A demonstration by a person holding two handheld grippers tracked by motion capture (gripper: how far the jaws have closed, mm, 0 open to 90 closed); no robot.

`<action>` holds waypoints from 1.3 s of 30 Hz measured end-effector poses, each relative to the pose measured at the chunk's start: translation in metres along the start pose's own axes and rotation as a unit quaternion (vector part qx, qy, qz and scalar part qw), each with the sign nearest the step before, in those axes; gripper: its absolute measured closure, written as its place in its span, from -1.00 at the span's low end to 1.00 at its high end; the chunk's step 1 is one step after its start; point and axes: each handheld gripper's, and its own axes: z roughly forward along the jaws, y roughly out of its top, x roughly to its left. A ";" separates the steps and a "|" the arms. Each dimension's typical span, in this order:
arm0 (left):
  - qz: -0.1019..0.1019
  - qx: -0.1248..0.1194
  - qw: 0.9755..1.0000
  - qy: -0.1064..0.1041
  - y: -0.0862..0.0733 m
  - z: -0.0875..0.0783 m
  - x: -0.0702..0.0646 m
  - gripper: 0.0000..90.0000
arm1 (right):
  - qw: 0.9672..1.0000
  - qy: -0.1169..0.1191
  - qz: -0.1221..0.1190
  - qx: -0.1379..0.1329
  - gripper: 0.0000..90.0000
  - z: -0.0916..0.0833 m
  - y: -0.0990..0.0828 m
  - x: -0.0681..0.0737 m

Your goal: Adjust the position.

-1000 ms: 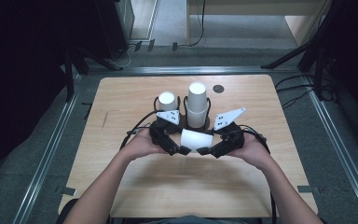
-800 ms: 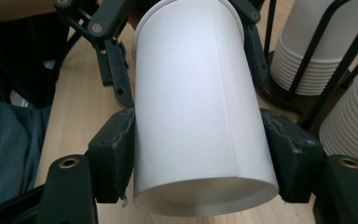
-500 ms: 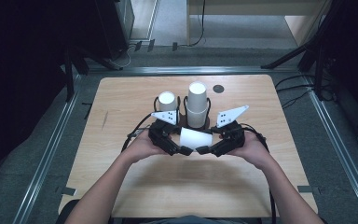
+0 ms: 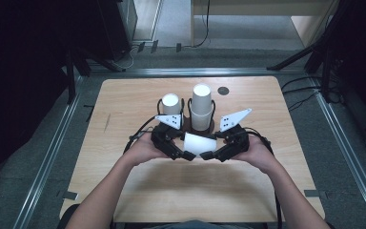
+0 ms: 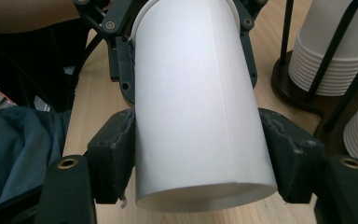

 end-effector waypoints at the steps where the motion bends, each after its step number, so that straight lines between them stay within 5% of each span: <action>1: -0.002 0.000 1.000 0.000 0.000 -0.001 0.001 -0.45 | 1.000 -0.004 0.001 0.002 -0.37 0.000 0.000 0.000; 8: -0.005 0.005 1.000 0.012 0.001 -0.011 0.001 -0.45 | 0.999 -0.028 0.000 0.019 -0.53 0.001 -0.002 0.000; 13: -0.001 0.040 0.998 0.042 0.005 -0.015 -0.001 -0.45 | 0.999 -0.037 0.000 0.034 -0.53 0.003 -0.004 -0.001; 23: 0.003 0.072 0.996 0.055 0.011 -0.022 0.003 -0.45 | 0.997 -0.057 -0.015 0.055 -0.48 0.007 -0.008 -0.001; 27: 0.015 0.099 0.993 0.060 0.014 -0.018 0.002 -0.45 | 0.996 -0.067 -0.010 0.061 -0.48 0.010 -0.010 -0.001; 29: 0.031 0.119 0.990 0.070 0.016 -0.015 0.002 -0.46 | 0.996 -0.067 -0.011 0.060 -0.48 0.010 -0.011 -0.002; 39: 0.035 0.146 0.987 0.065 0.022 -0.004 0.011 -0.46 | 0.995 -0.081 -0.008 0.065 -0.48 0.012 -0.014 -0.005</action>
